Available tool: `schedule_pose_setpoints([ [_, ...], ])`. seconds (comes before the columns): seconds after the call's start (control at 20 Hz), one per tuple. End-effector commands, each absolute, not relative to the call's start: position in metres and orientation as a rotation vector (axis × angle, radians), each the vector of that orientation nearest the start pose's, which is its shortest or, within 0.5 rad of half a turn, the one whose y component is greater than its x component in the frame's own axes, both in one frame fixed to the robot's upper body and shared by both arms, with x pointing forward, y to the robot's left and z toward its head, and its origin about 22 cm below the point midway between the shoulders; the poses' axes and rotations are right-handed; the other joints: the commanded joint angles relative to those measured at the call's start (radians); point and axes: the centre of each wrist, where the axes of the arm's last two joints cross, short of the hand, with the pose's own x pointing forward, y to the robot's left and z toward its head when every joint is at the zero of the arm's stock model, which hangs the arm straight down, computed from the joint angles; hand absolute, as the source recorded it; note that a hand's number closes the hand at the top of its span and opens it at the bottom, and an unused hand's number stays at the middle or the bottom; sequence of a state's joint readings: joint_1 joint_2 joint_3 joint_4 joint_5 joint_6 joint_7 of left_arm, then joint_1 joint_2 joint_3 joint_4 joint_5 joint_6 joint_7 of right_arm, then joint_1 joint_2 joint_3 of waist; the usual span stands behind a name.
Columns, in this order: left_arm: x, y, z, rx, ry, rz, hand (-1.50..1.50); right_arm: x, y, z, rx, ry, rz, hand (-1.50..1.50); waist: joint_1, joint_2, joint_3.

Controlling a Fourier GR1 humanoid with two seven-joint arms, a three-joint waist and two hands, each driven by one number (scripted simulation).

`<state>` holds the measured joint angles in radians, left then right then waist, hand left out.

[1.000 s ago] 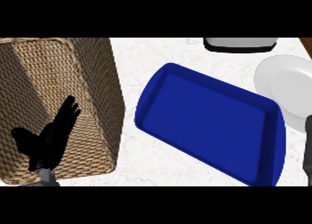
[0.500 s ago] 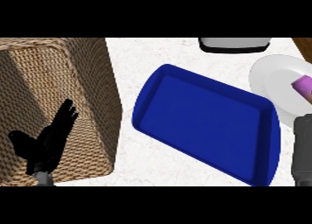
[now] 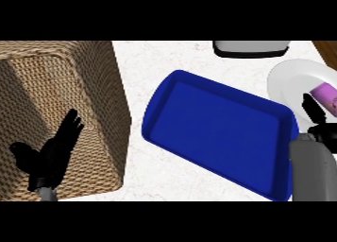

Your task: Pick the can from the tray and place it in the plate

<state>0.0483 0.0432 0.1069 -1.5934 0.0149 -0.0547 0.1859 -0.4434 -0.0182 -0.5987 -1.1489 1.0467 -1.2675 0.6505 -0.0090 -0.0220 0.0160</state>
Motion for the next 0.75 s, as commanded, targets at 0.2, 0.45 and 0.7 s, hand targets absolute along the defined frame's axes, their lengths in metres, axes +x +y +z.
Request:
schedule_pose_setpoints([
  [0.2,0.232,0.239,-0.026,0.007,-1.195,-0.005,0.0,0.295,-0.278,-0.032,-1.495,-1.011,-0.938,-1.5,-0.001,0.02,-0.017],
  [0.45,0.22,0.245,-0.034,-0.008,-1.189,-0.003,0.0,0.287,-0.271,-0.036,-1.467,-0.994,-0.939,-1.5,0.001,0.02,-0.018],
  [0.7,0.222,0.258,-0.026,0.019,-1.191,0.004,0.0,0.282,-0.259,-0.034,-1.436,-1.017,-0.93,-1.5,0.004,0.019,-0.019],
])
